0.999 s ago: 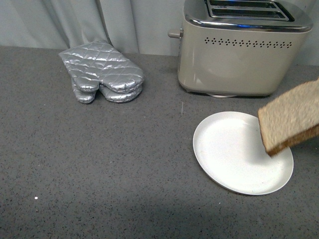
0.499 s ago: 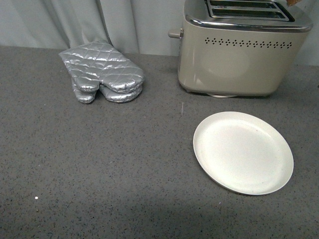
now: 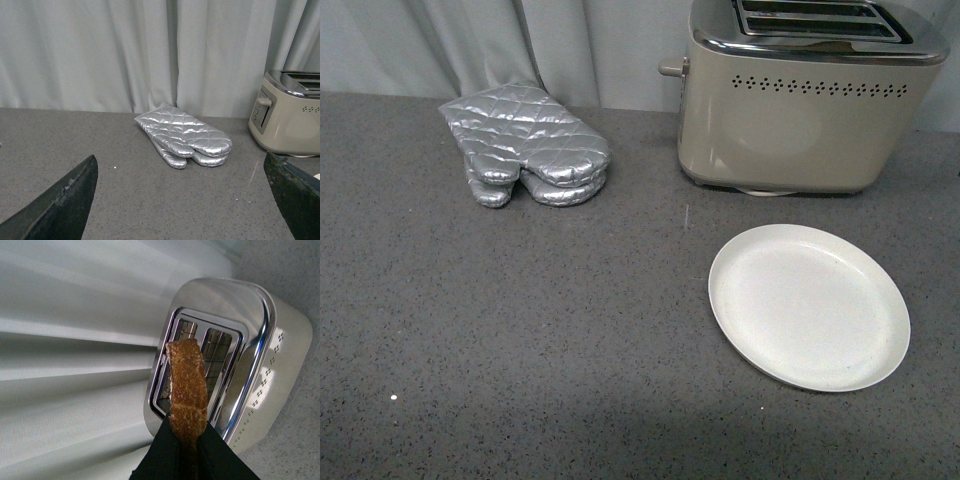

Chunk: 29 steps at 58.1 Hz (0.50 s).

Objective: Put bread into toaster

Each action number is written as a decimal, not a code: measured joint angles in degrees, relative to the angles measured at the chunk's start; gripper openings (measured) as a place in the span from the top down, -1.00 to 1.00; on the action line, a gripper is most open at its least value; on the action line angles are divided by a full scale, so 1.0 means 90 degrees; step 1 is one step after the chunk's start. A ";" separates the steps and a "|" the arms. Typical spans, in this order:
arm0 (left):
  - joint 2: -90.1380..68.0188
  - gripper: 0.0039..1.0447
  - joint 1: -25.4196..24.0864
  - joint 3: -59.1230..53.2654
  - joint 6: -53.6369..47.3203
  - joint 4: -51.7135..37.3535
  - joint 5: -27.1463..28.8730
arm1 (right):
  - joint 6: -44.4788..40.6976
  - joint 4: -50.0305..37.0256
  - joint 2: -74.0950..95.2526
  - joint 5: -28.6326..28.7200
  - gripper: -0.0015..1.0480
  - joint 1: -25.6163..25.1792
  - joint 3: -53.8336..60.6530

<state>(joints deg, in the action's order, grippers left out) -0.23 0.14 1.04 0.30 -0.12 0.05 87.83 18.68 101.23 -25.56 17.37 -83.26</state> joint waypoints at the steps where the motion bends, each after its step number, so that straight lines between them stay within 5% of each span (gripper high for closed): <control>1: 0.0000 -0.88 0.0000 0.0000 0.0000 0.0000 0.0000 | 0.0075 0.0044 0.0078 -0.0019 0.97 0.0007 -0.0080; 29: 0.0000 -0.88 0.0000 0.0000 0.0000 0.0000 0.0000 | 0.0651 0.0471 0.0913 -0.0250 0.97 0.0058 -0.0661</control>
<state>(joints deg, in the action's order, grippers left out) -0.23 0.14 1.04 0.30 -0.12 0.05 93.69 22.92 109.45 -27.81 17.89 -89.21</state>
